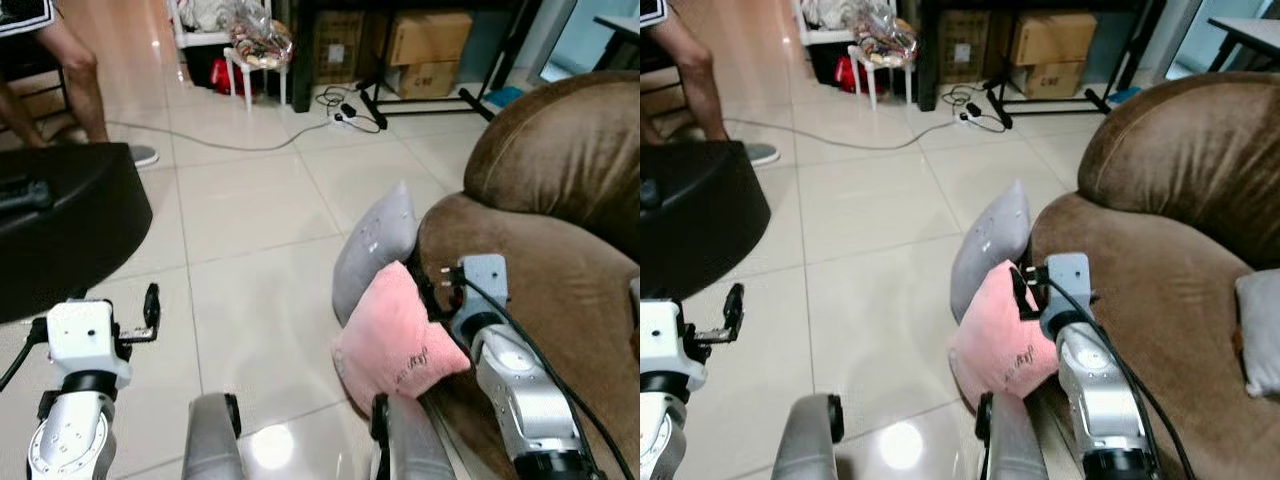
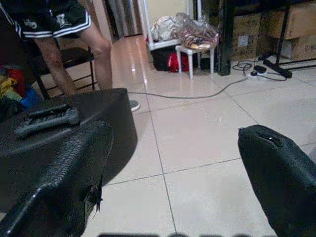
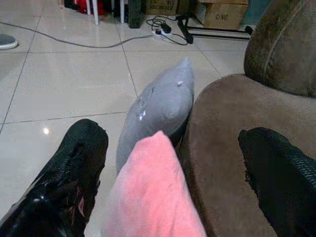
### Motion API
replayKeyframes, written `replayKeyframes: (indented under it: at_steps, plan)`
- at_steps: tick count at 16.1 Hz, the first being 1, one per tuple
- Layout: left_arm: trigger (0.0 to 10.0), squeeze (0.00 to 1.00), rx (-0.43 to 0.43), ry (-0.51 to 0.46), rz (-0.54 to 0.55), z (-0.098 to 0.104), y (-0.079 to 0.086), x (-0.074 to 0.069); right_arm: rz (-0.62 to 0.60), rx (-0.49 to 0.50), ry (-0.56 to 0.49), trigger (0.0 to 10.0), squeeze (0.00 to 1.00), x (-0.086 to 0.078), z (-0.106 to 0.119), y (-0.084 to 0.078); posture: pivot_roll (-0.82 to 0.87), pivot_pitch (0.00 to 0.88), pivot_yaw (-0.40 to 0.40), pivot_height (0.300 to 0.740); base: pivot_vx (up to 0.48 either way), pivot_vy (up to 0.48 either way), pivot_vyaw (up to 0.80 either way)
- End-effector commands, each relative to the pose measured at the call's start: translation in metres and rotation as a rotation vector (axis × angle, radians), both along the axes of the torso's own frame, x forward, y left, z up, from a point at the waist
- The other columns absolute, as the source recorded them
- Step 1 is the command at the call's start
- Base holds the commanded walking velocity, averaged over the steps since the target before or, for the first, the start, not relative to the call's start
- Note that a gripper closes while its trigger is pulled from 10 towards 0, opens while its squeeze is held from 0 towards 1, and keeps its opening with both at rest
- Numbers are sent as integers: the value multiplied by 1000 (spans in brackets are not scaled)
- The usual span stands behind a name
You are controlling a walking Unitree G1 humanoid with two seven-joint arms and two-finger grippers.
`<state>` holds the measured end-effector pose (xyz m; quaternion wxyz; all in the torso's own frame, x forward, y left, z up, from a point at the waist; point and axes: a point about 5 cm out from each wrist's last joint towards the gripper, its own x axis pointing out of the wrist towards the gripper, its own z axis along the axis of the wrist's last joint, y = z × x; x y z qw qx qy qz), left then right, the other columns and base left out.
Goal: Move the pillow to the sofa from floor
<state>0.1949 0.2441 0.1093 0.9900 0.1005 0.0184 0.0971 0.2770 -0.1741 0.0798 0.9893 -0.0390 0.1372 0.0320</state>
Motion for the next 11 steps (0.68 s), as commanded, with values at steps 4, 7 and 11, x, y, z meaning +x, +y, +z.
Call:
replayKeyframes:
  at_steps: [4, 7, 11]
  plan:
    - [10000, 0, 7, 22, -44, -5, -8, -3, 101, -26, -10, 10000, 0, -1, 1, 13, 19, 0, -64, 550, 254, 0, 0]
    - [10000, 0, 1, 27, -48, -7, -10, -5, 154, -54, 3, 10000, 0, -3, -1, 16, 20, 0, -70, 550, 250, 0, 0]
    - [10000, 0, -4, 32, -56, -7, -10, -6, 136, -51, 0, 10000, 0, -3, -1, 15, 19, 0, -68, 550, 251, 0, 269]
